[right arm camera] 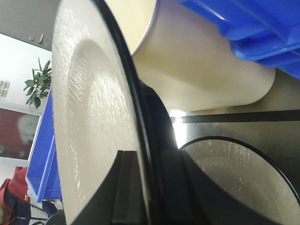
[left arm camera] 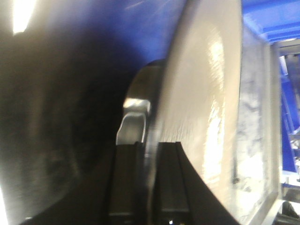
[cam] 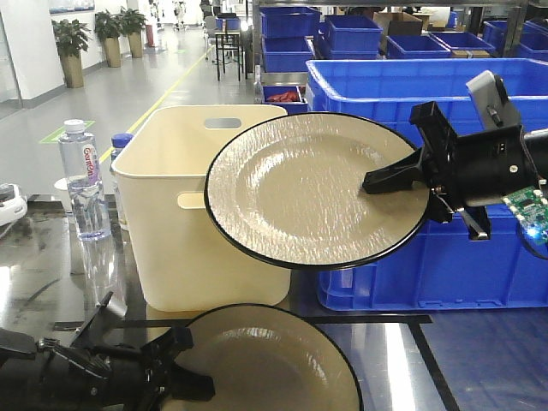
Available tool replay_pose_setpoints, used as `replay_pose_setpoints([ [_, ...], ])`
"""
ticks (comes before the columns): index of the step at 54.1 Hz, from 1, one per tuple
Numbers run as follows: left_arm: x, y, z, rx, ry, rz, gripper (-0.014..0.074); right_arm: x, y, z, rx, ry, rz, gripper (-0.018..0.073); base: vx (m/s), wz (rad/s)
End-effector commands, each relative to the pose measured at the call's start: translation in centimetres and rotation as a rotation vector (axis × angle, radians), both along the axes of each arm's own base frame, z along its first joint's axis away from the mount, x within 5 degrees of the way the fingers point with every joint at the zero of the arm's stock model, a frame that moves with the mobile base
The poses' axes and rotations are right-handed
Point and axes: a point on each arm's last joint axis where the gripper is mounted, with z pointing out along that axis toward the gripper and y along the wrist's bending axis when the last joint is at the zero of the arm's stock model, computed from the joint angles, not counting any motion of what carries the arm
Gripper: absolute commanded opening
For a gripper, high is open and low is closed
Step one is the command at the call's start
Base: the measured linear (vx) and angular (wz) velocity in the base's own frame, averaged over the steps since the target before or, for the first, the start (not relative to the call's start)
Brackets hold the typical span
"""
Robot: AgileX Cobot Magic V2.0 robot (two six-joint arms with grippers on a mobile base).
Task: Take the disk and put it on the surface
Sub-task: 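Lower the left gripper's plate flat onto the counter and release, then lower the right gripper's plate onto the other plate and open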
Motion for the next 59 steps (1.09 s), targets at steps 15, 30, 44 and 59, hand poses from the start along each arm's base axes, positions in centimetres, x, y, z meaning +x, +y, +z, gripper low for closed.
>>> replay_pose_setpoints([
  [15,-0.1,0.1,2.2,0.045,-0.114,-0.043,0.0466,-1.2,0.0,3.7,0.109,-0.12,-0.042,0.0,0.0,0.0],
  [30,-1.1,4.0,4.2,0.278,-0.268,-0.061,0.0589,-1.3,0.1,3.6,0.071,-0.165,-0.008,0.0,0.0,0.0],
  [44,-4.2,6.9,10.0,0.309,-0.49,0.078,0.0589,-1.5,1.3,2.4,-0.003,-0.113,0.025,0.0,0.0,0.0],
  [59,-8.4,8.4,15.8,0.416,-0.868,0.246,0.0589,-1.5,5.1,-4.2,-0.164,-0.004,0.002,0.0001,0.0,0.0],
])
